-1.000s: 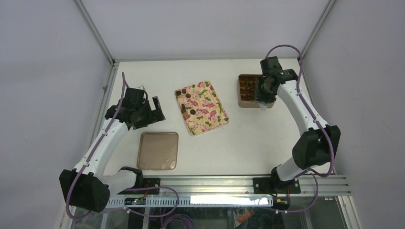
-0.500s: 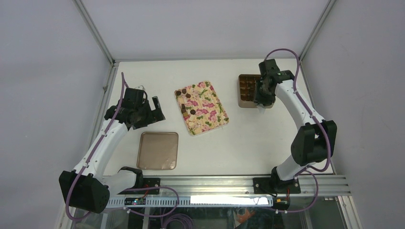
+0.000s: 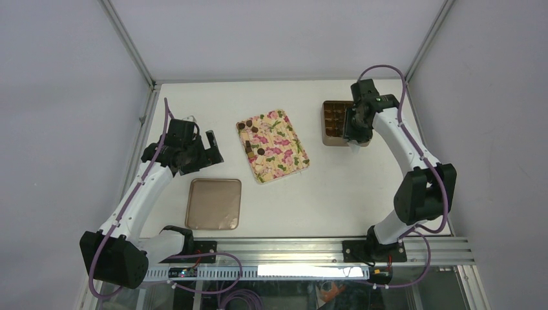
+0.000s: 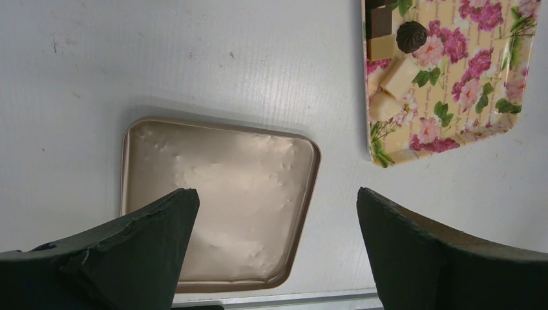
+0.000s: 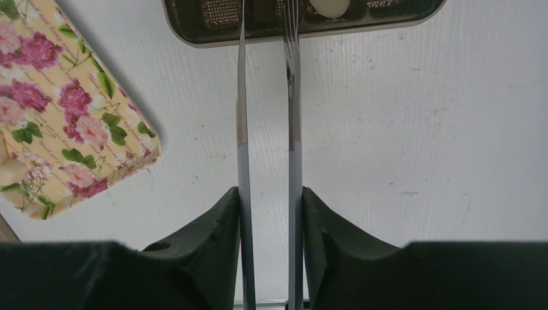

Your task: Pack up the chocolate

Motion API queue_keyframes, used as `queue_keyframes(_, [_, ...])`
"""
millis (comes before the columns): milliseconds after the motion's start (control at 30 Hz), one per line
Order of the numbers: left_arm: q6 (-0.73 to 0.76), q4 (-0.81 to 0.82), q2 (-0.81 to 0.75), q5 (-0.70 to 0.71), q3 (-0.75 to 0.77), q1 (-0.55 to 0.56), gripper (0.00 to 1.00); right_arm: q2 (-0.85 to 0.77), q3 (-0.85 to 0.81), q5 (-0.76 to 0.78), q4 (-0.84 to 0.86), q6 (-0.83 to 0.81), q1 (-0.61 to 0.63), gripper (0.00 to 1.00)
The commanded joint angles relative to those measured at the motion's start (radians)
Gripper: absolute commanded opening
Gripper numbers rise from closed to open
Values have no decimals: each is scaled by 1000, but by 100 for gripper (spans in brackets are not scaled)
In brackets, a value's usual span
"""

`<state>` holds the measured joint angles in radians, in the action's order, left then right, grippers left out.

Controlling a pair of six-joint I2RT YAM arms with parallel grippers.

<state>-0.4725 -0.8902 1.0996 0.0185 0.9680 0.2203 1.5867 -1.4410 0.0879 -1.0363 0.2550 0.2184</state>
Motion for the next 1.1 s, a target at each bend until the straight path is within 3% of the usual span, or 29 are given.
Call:
queue_keyframes(0, [-8, 37, -18, -17, 17, -12, 99, -90, -59, -47, 25, -12, 12, 36])
queue_keyframes(267, [-19, 40, -1, -40, 20, -12, 99, -78, -146, -13, 35, -6, 291, 35])
queue_keyframes(533, [-31, 41, -6, -41, 25, -13, 99, 66, -188, 38, 53, -15, 546, 36])
queue_keyframes(1067, [-20, 28, -30, -23, 16, -15, 99, 243, -298, 15, 63, -31, 654, 41])
